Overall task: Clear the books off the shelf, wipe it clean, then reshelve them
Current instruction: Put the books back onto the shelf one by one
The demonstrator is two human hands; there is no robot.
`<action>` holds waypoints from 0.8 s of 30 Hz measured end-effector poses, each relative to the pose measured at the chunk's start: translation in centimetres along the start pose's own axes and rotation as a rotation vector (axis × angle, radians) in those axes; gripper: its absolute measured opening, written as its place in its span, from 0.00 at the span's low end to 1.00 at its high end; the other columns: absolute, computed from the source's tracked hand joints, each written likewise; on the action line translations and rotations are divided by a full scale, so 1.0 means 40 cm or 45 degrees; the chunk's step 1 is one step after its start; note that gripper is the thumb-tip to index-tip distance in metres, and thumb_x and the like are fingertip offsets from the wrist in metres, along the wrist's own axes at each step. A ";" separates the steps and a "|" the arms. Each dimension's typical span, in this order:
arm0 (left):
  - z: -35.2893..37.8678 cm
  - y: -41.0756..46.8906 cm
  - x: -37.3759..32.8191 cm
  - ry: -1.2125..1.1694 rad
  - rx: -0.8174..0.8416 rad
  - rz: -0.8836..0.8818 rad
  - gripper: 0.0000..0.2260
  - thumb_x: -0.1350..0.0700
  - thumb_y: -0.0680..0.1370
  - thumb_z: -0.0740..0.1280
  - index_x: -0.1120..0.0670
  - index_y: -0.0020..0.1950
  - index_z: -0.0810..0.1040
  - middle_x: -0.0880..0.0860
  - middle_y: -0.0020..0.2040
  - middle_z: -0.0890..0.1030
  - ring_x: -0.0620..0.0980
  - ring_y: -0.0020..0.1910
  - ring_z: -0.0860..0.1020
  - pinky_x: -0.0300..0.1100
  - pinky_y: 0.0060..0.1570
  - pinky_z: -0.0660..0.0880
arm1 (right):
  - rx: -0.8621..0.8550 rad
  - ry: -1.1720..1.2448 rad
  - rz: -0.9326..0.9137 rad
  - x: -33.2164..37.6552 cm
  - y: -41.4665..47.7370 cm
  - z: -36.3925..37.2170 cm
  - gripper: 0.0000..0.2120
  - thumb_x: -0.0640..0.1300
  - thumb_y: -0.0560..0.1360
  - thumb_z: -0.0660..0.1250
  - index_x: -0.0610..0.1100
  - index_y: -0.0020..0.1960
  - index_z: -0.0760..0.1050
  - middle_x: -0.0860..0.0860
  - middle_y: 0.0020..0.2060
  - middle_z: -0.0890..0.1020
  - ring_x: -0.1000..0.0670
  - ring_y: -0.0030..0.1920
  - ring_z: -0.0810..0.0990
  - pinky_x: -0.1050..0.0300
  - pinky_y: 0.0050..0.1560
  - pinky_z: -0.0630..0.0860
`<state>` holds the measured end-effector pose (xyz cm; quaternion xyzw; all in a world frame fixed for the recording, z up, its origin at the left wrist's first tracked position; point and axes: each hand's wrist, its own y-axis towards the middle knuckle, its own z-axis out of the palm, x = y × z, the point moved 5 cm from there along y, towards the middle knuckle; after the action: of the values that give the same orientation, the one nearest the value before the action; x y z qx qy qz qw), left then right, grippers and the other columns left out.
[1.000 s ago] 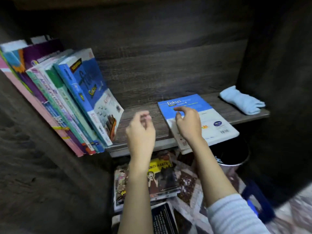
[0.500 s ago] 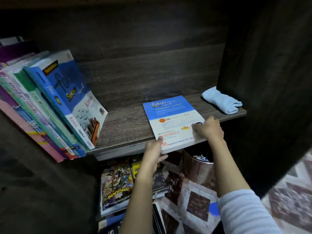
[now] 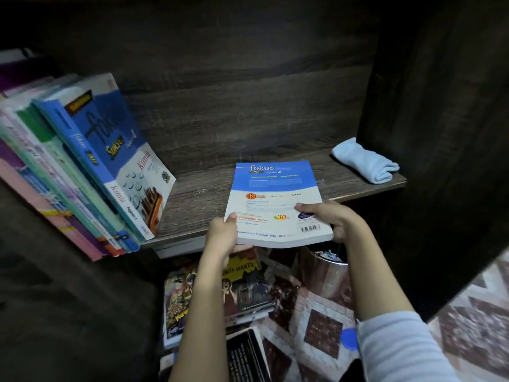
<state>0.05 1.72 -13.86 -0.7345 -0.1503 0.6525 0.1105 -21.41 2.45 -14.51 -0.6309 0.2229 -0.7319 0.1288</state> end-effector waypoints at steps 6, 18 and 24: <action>-0.018 -0.012 -0.022 -0.070 -0.085 0.076 0.13 0.55 0.83 0.55 0.62 0.60 0.72 0.58 0.53 0.79 0.54 0.47 0.79 0.39 0.28 0.79 | -0.024 0.102 -0.194 0.063 -0.023 0.030 0.14 0.28 0.72 0.66 0.32 0.57 0.75 0.42 0.33 0.84 0.46 0.28 0.83 0.52 0.27 0.80; -0.220 -0.058 -0.138 0.099 -0.554 0.462 0.15 0.57 0.79 0.63 0.59 0.65 0.74 0.50 0.54 0.77 0.49 0.55 0.77 0.44 0.62 0.71 | -0.220 -0.036 -1.001 0.230 -0.176 0.230 0.19 0.30 0.69 0.69 0.40 0.58 0.73 0.48 0.47 0.81 0.48 0.47 0.80 0.57 0.47 0.78; -0.315 -0.174 -0.347 -0.208 -0.600 0.943 0.11 0.55 0.80 0.63 0.52 0.63 0.73 0.46 0.57 0.76 0.44 0.60 0.75 0.44 0.65 0.71 | -0.384 -0.347 -1.444 0.166 -0.211 0.409 0.23 0.42 0.77 0.63 0.47 0.71 0.63 0.44 0.49 0.83 0.39 0.46 0.80 0.51 0.44 0.76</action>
<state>10.58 3.56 3.02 -0.6901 -0.0300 0.6518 -0.3132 -5.70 3.98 -2.91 -0.7510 -0.0656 -0.5591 -0.3450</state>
